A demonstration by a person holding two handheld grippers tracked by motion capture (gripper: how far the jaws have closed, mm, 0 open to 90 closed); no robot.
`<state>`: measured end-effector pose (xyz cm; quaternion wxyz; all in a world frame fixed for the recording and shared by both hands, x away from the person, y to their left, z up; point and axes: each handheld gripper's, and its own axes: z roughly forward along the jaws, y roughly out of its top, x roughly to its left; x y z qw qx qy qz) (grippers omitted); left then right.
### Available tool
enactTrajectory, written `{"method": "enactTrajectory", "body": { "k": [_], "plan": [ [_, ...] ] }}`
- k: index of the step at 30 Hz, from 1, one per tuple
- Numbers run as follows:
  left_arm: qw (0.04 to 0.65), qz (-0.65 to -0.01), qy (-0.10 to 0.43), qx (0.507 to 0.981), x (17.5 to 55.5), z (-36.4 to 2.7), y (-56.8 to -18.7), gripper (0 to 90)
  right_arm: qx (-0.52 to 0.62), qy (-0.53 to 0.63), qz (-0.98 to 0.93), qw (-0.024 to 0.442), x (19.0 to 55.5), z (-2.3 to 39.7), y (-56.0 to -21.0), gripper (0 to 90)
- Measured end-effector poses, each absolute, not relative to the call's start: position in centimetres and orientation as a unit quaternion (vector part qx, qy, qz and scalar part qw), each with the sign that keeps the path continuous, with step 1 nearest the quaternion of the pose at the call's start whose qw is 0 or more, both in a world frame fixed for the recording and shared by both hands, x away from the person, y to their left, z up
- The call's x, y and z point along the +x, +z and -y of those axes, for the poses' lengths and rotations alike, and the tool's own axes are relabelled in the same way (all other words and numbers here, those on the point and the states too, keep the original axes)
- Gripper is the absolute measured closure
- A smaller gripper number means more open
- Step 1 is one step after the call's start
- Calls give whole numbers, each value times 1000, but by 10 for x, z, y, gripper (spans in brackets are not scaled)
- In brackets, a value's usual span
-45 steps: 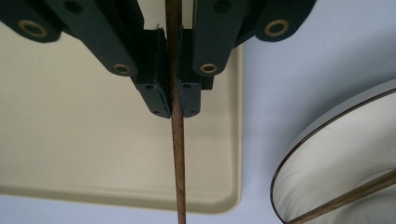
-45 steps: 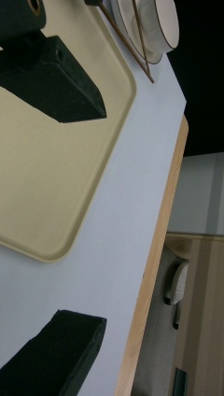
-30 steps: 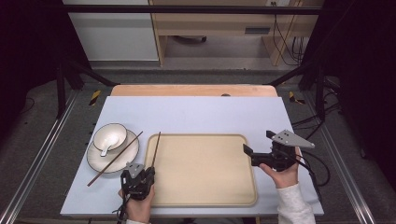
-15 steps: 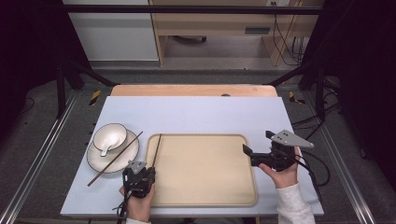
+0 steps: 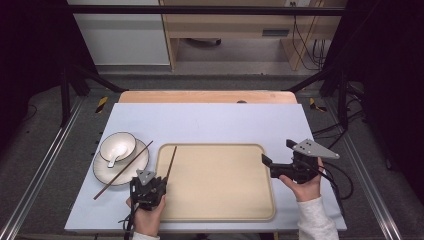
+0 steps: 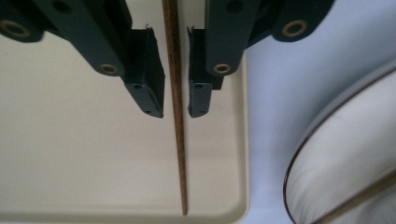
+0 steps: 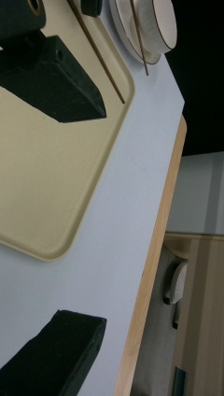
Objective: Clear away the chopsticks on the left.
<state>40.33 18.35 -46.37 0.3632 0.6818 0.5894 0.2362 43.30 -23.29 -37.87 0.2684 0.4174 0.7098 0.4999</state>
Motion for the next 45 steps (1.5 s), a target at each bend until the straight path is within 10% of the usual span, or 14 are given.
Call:
{"method": "enactTrajectory", "body": {
  "k": [20, 45],
  "plan": [
    [468, -447, 208, 734, 410, -245, -402, 295, 419, 514, -699, 269, 429, 240, -373, 29],
    [394, -445, 224, 772, 392, -299, -431, 217, 422, 503, -706, 265, 432, 237, -378, 30]
  ]
}}
